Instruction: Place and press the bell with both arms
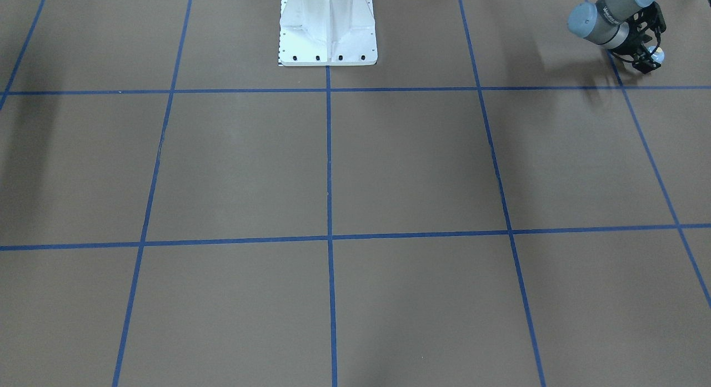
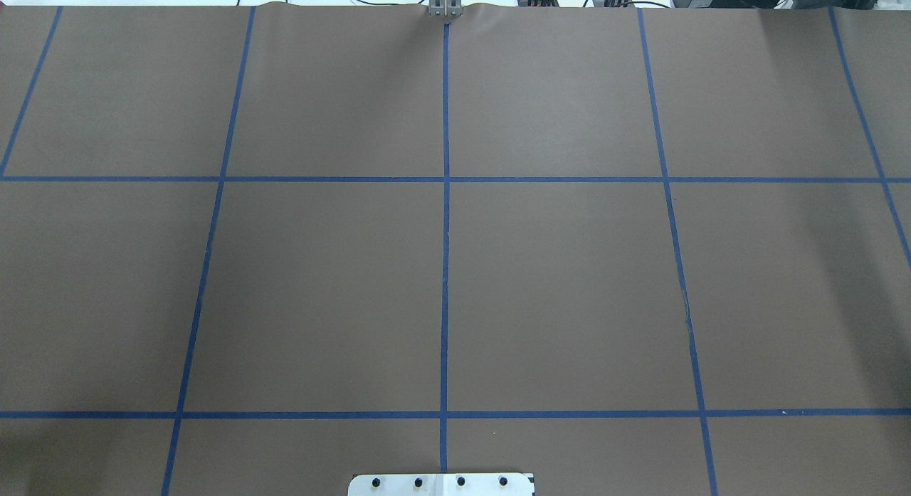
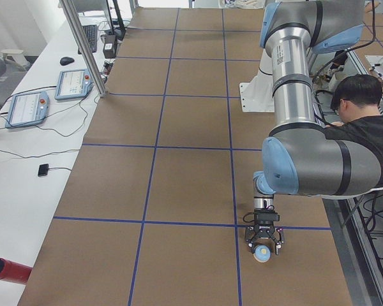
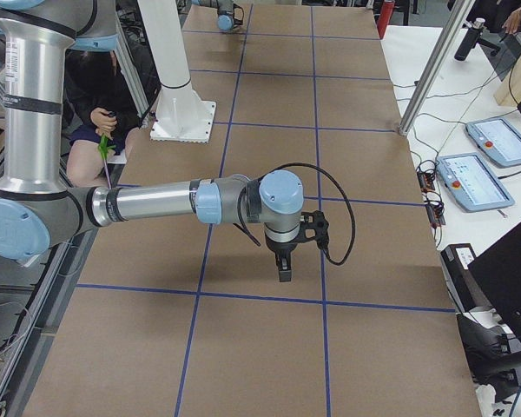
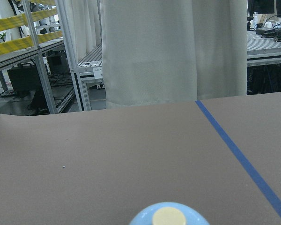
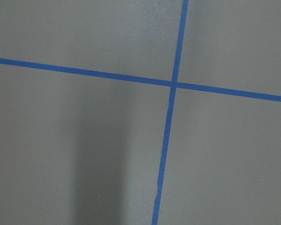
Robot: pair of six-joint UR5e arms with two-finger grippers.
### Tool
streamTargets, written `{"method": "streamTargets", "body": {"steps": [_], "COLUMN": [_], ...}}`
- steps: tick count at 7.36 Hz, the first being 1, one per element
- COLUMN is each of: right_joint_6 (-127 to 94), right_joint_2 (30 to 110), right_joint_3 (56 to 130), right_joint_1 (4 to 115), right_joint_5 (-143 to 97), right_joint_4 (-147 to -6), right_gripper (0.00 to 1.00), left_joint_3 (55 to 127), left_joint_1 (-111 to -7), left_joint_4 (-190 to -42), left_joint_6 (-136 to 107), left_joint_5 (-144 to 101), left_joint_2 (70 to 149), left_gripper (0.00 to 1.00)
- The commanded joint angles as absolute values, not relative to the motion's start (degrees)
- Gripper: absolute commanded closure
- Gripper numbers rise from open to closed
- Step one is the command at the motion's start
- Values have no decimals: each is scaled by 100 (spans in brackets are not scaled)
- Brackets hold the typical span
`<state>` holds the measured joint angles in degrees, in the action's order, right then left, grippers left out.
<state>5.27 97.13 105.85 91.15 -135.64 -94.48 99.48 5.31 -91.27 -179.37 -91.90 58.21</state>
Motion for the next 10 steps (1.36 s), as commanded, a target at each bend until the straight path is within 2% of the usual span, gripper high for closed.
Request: {"method": "streamTargets", "body": {"steps": [1,2,4,5,6,7,9,10], "right_joint_6": [527,527,527,527,527,527,519,519], "right_joint_2": [9712,9712,9712,9703,9703,9703,9703,9703], "right_joint_3": [10591,10591,10600,10591,10600,10600,10626,10626], "right_joint_1": [9132,9149,9176,9184,9202,9202,9246,9246], "right_joint_5": [-13562,-13570,-13570,-13570,-13570,-13570,-13579,-13588], "right_joint_4": [-9448,-9448,-9448,-9448,-9448,-9448,-9457,-9457], "right_gripper": [0,0,0,0,0,0,0,0], "left_joint_3": [9783,9756,9756,9782,9878,10279,11516,11966], "left_joint_1": [650,668,677,685,686,686,642,624], "left_joint_4": [-9246,-9272,-9281,-9281,-9368,-9569,-9580,-9571], "left_joint_6": [-17938,-17938,-17938,-17930,-17895,-17842,-17302,-16670], "left_joint_5": [-9185,-9193,-9193,-9202,-9202,-9211,-9211,-9263], "left_joint_2": [5827,5818,5810,5740,5539,5050,4082,3904], "left_gripper": [3,14,82,100,100,100,100,100]}}
